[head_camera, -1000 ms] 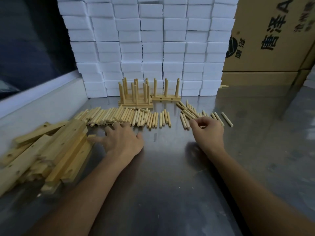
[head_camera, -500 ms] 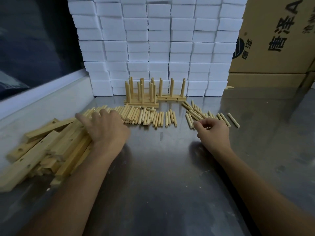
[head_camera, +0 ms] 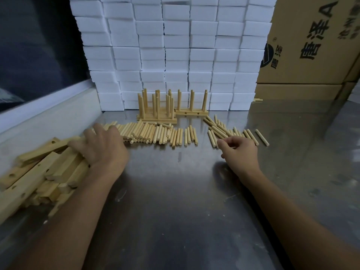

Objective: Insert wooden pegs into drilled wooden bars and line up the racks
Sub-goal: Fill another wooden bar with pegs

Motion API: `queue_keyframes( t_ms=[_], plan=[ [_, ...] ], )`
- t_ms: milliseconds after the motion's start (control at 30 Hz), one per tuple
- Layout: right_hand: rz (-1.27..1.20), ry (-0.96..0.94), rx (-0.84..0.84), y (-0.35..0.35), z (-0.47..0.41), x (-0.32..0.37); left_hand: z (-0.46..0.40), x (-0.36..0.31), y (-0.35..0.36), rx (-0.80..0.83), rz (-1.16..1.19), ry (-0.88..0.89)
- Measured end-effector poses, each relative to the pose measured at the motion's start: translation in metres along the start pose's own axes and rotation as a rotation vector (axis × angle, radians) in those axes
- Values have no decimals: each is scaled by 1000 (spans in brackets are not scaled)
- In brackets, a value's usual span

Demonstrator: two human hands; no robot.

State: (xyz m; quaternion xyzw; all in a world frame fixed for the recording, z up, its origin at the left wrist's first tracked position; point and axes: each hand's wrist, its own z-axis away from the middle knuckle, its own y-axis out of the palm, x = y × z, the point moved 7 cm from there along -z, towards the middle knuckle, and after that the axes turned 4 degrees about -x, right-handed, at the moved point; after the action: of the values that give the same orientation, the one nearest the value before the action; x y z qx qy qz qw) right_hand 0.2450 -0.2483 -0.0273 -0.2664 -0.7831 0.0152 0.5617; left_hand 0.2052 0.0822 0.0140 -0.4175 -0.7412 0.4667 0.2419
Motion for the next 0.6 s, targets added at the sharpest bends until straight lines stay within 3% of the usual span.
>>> queue_keyframes(
  t_ms=[400, 600],
  plan=[
    [5, 22, 21, 3, -1, -4, 1, -7, -3, -93, 68, 87],
    [9, 22, 19, 3, -2, -4, 8, -24, -5, -85, 239, 175]
  ],
)
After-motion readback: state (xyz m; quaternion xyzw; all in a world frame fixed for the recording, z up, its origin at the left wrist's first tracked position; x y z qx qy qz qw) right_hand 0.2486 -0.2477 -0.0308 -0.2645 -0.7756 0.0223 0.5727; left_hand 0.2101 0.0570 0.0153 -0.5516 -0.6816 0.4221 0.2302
